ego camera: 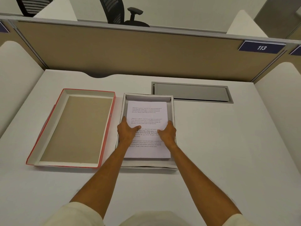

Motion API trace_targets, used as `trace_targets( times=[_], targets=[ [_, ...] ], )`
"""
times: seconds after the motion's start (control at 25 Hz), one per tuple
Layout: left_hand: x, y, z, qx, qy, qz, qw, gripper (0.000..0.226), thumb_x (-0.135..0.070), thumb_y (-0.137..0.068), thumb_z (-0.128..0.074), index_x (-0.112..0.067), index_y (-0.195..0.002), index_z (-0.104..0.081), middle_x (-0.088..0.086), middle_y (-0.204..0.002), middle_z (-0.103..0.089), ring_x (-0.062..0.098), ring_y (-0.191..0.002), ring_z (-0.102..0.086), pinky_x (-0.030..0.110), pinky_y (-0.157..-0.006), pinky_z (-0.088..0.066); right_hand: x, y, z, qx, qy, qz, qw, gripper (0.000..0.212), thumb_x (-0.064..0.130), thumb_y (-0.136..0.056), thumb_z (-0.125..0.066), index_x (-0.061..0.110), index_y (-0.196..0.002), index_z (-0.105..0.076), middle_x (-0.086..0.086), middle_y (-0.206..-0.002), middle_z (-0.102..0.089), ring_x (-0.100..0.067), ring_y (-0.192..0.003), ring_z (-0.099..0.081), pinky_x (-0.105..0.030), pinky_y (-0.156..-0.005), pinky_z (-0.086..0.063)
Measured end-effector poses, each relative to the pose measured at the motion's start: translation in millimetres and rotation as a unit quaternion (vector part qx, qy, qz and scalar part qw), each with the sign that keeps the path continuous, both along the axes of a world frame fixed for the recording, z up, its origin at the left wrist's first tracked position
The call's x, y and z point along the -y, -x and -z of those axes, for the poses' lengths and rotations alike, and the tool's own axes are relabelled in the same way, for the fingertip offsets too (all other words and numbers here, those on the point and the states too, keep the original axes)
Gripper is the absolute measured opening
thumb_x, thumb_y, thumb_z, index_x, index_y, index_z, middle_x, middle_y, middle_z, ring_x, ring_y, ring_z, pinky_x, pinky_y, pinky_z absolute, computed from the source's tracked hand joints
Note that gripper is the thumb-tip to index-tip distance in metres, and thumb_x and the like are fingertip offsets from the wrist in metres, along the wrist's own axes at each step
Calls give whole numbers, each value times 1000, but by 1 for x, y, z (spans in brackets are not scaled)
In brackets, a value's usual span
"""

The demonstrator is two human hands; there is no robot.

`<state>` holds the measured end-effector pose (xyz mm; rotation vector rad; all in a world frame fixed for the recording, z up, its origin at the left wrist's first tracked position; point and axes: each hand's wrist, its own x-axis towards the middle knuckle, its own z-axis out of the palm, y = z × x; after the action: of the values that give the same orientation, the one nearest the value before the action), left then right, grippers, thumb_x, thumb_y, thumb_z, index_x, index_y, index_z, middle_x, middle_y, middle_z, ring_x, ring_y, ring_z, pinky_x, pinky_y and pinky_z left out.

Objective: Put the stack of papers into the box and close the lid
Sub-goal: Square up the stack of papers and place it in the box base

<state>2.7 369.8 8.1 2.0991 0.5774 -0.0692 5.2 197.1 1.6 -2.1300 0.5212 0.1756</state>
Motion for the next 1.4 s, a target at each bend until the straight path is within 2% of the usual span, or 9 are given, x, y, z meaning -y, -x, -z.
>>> trace_targets(
  times=[0.24, 0.48, 0.76, 0.96, 1.08, 1.16, 1.24, 1.32, 1.4],
  targets=[
    [-9, -2, -2, -5, 14, 10, 1000, 57, -26, -70, -87, 0, -106, -52, 17, -119, -67, 32, -103, -66, 45, -90, -57, 11, -5, -4, -42, -94, 27, 994, 62, 6, -80, -77, 1, -132, -43, -15, -130, -58, -27, -112, -60, -32, -89, -53],
    [-11, -3, -4, -24, 32, 19, 999, 65, -26, -68, -88, -2, -118, -53, 16, -126, -63, 33, -112, -63, 48, -98, -53, 12, -10, -6, -67, -110, 37, 991, 56, 2, -80, -75, 2, -128, -46, -15, -128, -58, -15, -94, -51, -13, -63, -46],
    [-11, -2, -5, -37, 31, 16, 999, 70, -30, -68, -88, -5, -123, -52, 15, -129, -62, 33, -114, -62, 48, -100, -52, 11, -8, -6, -64, -100, 31, 992, 57, 3, -79, -76, 3, -128, -47, -15, -129, -58, -15, -95, -53, -21, -74, -49],
    [-14, -2, -27, -31, -12, 78, 996, 71, -26, -69, -87, -3, -124, -49, 17, -130, -60, 34, -118, -59, 42, -94, -50, 19, -10, -9, -49, -44, -40, 997, 57, 17, -82, -76, 4, -127, -45, -14, -131, -57, -29, -117, -59, -34, -92, -51],
    [-9, 9, -51, -29, 101, 52, 993, 82, -17, -65, -90, -2, -134, -48, 14, -137, -58, 32, -125, -57, 40, -100, -47, 22, -25, -21, 0, -13, -85, 996, 56, 22, -84, -74, 5, -130, -47, -11, -134, -58, -28, -121, -59, -28, -88, -50],
    [-4, 24, -67, -113, 308, -14, 945, 86, -10, -58, -90, 2, -134, -51, 18, -135, -59, 32, -119, -61, 43, -103, -50, 23, -44, -35, 35, -22, -112, 993, 63, 23, -86, -73, 4, -139, -46, -12, -140, -55, -27, -128, -55, -29, -98, -46],
    [1, 38, -75, -219, 477, -65, 849, 77, -3, -56, -85, 4, -127, -56, 26, -127, -63, 38, -108, -67, 46, -90, -58, 23, -65, -47, 56, -7, -158, 986, 63, 24, -86, -73, 4, -140, -47, -13, -142, -54, -26, -129, -54, -31, -105, -43],
    [8, 53, -73, -276, 552, -97, 781, 70, 3, -61, -82, 3, -126, -55, 32, -123, -62, 45, -104, -67, 52, -82, -60, 20, -83, -53, 60, 33, -217, 974, 58, 25, -87, -72, 6, -137, -51, -11, -139, -57, -24, -127, -55, -29, -103, -43],
    [16, 70, -64, -297, 596, -118, 736, 68, 9, -68, -79, -7, -129, -54, 34, -129, -53, 55, -108, -62, 59, -86, -56, 16, -98, -53, 52, 60, -264, 961, 53, 26, -89, -69, 8, -136, -54, -9, -138, -59, -24, -127, -55, -31, -105, -43]
  ],
)
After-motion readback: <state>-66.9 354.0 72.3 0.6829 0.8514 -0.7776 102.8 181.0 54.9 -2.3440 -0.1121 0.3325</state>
